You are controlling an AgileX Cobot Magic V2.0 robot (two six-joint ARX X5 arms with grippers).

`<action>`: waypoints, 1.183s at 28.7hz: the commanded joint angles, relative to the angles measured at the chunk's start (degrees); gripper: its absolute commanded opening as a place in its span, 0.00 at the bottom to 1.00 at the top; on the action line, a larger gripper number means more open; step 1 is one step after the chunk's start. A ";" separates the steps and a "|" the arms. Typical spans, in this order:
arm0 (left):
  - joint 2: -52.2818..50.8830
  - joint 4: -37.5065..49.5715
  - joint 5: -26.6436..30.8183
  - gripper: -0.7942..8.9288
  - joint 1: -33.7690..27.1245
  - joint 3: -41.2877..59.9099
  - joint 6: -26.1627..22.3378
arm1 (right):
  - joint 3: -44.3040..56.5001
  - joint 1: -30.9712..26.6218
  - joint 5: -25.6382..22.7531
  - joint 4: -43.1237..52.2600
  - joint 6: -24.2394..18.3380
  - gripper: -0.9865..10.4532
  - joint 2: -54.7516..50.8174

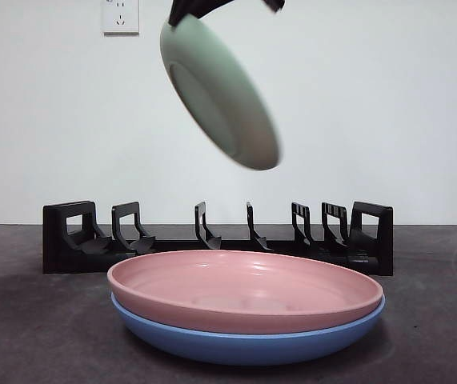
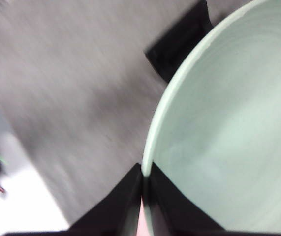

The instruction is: Place the plate

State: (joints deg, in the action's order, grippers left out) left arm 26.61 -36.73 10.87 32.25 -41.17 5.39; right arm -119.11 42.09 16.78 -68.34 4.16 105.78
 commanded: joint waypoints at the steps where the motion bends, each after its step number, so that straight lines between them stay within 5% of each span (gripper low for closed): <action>1: 0.15 0.37 0.26 0.31 0.17 -0.35 0.24 | -1.53 2.71 -4.04 -0.28 -4.26 0.10 -0.09; 11: 0.15 0.28 0.26 0.31 0.17 -0.35 0.26 | 8.96 10.29 -11.26 0.39 -5.77 0.10 -5.68; 20: 0.15 0.28 0.26 0.31 0.17 -0.35 0.26 | 33.27 15.45 -12.13 15.96 -7.15 0.10 -19.32; 34: 0.15 -0.07 0.26 0.31 0.17 -0.35 0.26 | 58.42 26.49 -24.90 31.34 -9.55 0.10 -22.56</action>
State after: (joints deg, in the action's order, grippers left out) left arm 26.61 -37.17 10.85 32.25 -41.17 5.39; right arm -60.34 67.55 -7.29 -37.89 -4.69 82.54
